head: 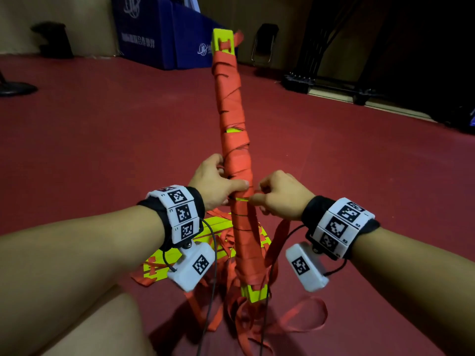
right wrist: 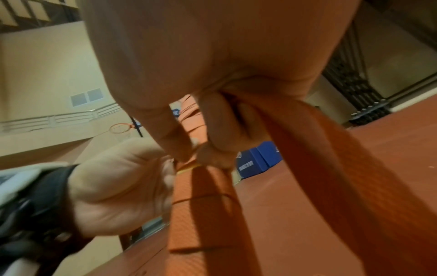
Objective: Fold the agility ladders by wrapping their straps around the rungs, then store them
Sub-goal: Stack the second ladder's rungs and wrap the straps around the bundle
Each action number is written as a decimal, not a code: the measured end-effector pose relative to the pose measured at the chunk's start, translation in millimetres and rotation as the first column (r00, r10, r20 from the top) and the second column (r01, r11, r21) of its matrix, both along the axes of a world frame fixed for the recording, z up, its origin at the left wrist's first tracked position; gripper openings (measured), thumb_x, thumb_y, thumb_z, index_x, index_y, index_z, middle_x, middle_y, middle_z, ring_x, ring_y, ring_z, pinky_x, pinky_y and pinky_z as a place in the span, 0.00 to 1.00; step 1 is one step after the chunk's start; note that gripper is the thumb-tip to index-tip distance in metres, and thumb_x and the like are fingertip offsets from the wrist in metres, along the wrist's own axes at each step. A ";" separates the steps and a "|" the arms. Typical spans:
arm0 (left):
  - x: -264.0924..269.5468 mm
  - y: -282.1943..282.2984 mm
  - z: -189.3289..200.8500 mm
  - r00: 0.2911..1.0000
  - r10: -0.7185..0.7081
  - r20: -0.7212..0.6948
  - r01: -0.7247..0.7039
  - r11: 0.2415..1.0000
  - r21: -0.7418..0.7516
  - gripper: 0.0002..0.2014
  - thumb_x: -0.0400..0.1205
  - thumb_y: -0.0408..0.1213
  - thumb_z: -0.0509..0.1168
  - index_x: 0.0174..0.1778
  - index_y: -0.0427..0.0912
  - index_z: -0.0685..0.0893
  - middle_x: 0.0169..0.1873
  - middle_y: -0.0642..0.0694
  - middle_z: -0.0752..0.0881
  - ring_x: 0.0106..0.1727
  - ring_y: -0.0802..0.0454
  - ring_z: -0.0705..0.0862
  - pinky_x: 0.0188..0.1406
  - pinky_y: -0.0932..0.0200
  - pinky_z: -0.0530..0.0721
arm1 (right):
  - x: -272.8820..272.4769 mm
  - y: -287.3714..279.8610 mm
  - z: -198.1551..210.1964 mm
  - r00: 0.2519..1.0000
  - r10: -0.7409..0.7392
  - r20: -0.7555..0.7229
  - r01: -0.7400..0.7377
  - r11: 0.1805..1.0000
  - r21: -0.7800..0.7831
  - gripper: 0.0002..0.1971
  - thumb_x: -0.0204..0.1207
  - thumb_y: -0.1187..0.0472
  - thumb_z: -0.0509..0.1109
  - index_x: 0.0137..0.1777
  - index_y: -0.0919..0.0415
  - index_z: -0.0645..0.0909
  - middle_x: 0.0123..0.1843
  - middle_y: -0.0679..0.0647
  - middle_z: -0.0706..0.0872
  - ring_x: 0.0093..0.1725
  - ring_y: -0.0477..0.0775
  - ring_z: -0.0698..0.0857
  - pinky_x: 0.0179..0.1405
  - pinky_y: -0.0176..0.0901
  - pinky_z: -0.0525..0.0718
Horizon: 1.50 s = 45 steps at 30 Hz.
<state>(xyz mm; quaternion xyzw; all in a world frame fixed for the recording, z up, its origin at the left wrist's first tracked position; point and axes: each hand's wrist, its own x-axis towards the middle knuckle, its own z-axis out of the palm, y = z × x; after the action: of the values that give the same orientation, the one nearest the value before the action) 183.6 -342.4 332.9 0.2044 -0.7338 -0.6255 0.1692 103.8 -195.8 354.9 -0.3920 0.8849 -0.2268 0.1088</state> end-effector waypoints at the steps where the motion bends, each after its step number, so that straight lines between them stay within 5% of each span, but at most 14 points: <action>1: -0.5 0.1 -2.6 1.000 0.000 -0.007 -0.001 0.999 -0.040 0.30 0.51 0.49 0.81 0.47 0.49 0.78 0.50 0.37 0.89 0.51 0.36 0.91 0.39 0.30 0.91 | 3.8 -1.0 -0.2 1.000 0.004 -0.011 -0.004 1.000 0.029 0.25 0.74 0.40 0.73 0.29 0.62 0.82 0.25 0.52 0.85 0.28 0.50 0.82 0.32 0.44 0.79; 3: -0.9 0.1 -6.0 1.000 0.010 -0.019 -0.012 0.989 -0.145 0.33 0.49 0.57 0.79 0.46 0.49 0.77 0.44 0.43 0.90 0.48 0.39 0.91 0.44 0.34 0.90 | 9.4 -4.4 -3.8 0.996 -0.005 -0.086 0.014 0.994 0.107 0.35 0.64 0.25 0.69 0.30 0.63 0.79 0.27 0.55 0.84 0.33 0.57 0.82 0.32 0.49 0.78; 6: 1.2 4.0 -3.7 0.999 -0.020 -0.027 0.015 0.988 -0.155 0.37 0.49 0.62 0.81 0.47 0.48 0.76 0.46 0.43 0.90 0.49 0.43 0.91 0.45 0.32 0.89 | 8.9 -7.3 -11.2 0.981 -0.062 -0.186 0.086 0.988 0.127 0.38 0.54 0.17 0.64 0.30 0.58 0.69 0.28 0.54 0.74 0.38 0.64 0.81 0.34 0.48 0.71; 9: 4.8 9.9 3.3 0.996 -0.085 -0.036 0.086 0.996 0.024 0.31 0.62 0.41 0.85 0.46 0.45 0.68 0.49 0.31 0.87 0.45 0.42 0.89 0.44 0.31 0.91 | 1.1 -4.9 -14.7 0.980 -0.074 -0.187 0.096 0.989 0.113 0.37 0.62 0.20 0.66 0.30 0.59 0.70 0.28 0.55 0.74 0.34 0.62 0.77 0.33 0.47 0.70; 11: 1.2 7.0 -1.3 0.992 -0.119 -0.047 0.123 0.987 0.106 0.25 0.73 0.22 0.77 0.45 0.45 0.66 0.49 0.35 0.82 0.41 0.44 0.87 0.46 0.37 0.91 | -3.7 -2.1 -15.9 0.984 -0.055 -0.169 0.075 0.991 0.113 0.34 0.69 0.26 0.68 0.31 0.60 0.74 0.28 0.55 0.76 0.33 0.60 0.76 0.32 0.46 0.71; 14: -0.4 2.6 -6.5 0.987 -0.148 -0.067 0.156 0.977 0.142 0.23 0.76 0.13 0.70 0.45 0.44 0.68 0.47 0.43 0.80 0.36 0.49 0.85 0.44 0.48 0.88 | -10.0 1.5 -16.0 0.990 0.033 -0.137 -0.018 0.994 0.112 0.31 0.75 0.32 0.68 0.38 0.65 0.81 0.29 0.57 0.80 0.32 0.58 0.78 0.32 0.49 0.75; 19: -1.5 -7.3 -12.1 0.962 -0.261 -0.085 0.271 0.954 0.132 0.22 0.73 0.15 0.74 0.58 0.38 0.79 0.47 0.47 0.85 0.42 0.57 0.86 0.41 0.61 0.88 | -10.0 5.9 -14.7 0.982 0.179 -0.063 -0.175 0.983 0.059 0.19 0.81 0.43 0.70 0.51 0.61 0.85 0.39 0.60 0.88 0.38 0.58 0.84 0.40 0.49 0.81; 22: 1.3 -6.5 -14.5 0.937 -0.338 -0.092 0.348 0.929 0.130 0.18 0.77 0.15 0.70 0.56 0.39 0.83 0.46 0.46 0.86 0.42 0.54 0.87 0.40 0.63 0.88 | -4.9 7.9 -12.2 0.976 0.209 -0.066 -0.205 0.977 0.062 0.10 0.81 0.47 0.71 0.42 0.50 0.81 0.30 0.47 0.81 0.29 0.41 0.79 0.27 0.29 0.71; 24: 2.0 -5.4 -15.8 0.927 -0.363 -0.091 0.374 0.910 0.181 0.18 0.81 0.17 0.67 0.60 0.43 0.81 0.48 0.47 0.85 0.41 0.56 0.89 0.34 0.62 0.87 | -5.4 7.9 -11.6 0.976 0.208 -0.068 -0.204 0.977 0.062 0.13 0.80 0.46 0.72 0.35 0.47 0.77 0.26 0.44 0.78 0.24 0.37 0.77 0.25 0.27 0.70; 29: -0.4 -3.7 -17.4 0.928 -0.360 -0.093 0.371 0.899 0.234 0.22 0.83 0.20 0.66 0.70 0.45 0.75 0.52 0.48 0.86 0.46 0.55 0.89 0.38 0.53 0.90 | -11.9 9.3 -8.3 0.986 0.164 -0.008 -0.164 0.986 0.031 0.19 0.77 0.42 0.73 0.38 0.59 0.85 0.24 0.49 0.84 0.19 0.39 0.80 0.27 0.37 0.79; 32: -0.6 -4.3 -17.0 0.948 -0.301 -0.107 0.319 0.917 0.241 0.26 0.82 0.22 0.68 0.74 0.45 0.73 0.56 0.46 0.85 0.53 0.50 0.88 0.51 0.40 0.89 | -12.7 10.3 -8.4 0.993 0.112 0.036 -0.112 0.994 -0.002 0.26 0.75 0.39 0.74 0.33 0.65 0.85 0.25 0.54 0.88 0.20 0.46 0.84 0.26 0.37 0.82; 38: 0.3 -6.9 -18.3 0.973 -0.193 -0.124 0.211 0.966 0.148 0.27 0.76 0.30 0.78 0.67 0.51 0.76 0.56 0.48 0.87 0.55 0.48 0.88 0.55 0.27 0.87 | -10.3 10.2 -8.4 0.996 0.084 -0.016 -0.084 0.996 -0.024 0.30 0.77 0.39 0.72 0.34 0.71 0.81 0.22 0.52 0.86 0.17 0.41 0.80 0.24 0.35 0.79; 42: -0.4 -8.4 -20.7 0.984 -0.135 -0.116 0.136 0.991 -0.004 0.36 0.65 0.40 0.86 0.66 0.50 0.77 0.59 0.40 0.87 0.55 0.42 0.89 0.35 0.43 0.91 | -4.1 6.5 -10.6 0.982 0.125 -0.145 -0.119 0.991 0.055 0.26 0.81 0.41 0.69 0.33 0.65 0.82 0.27 0.53 0.88 0.26 0.45 0.84 0.34 0.42 0.82; 45: -2.0 -10.3 -24.0 0.985 -0.114 -0.133 0.106 0.992 -0.067 0.39 0.59 0.43 0.86 0.65 0.50 0.78 0.55 0.44 0.88 0.55 0.42 0.90 0.42 0.44 0.89 | -3.4 4.6 -16.0 0.968 0.147 -0.201 -0.132 0.987 0.087 0.23 0.81 0.43 0.67 0.38 0.63 0.84 0.32 0.58 0.89 0.38 0.59 0.87 0.43 0.53 0.85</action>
<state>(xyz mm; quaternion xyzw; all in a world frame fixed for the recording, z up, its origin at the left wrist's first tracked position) 181.6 -352.8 308.9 0.1151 -0.7490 -0.6242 0.1903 100.4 -191.2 338.9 -0.4706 0.8693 -0.1441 0.0458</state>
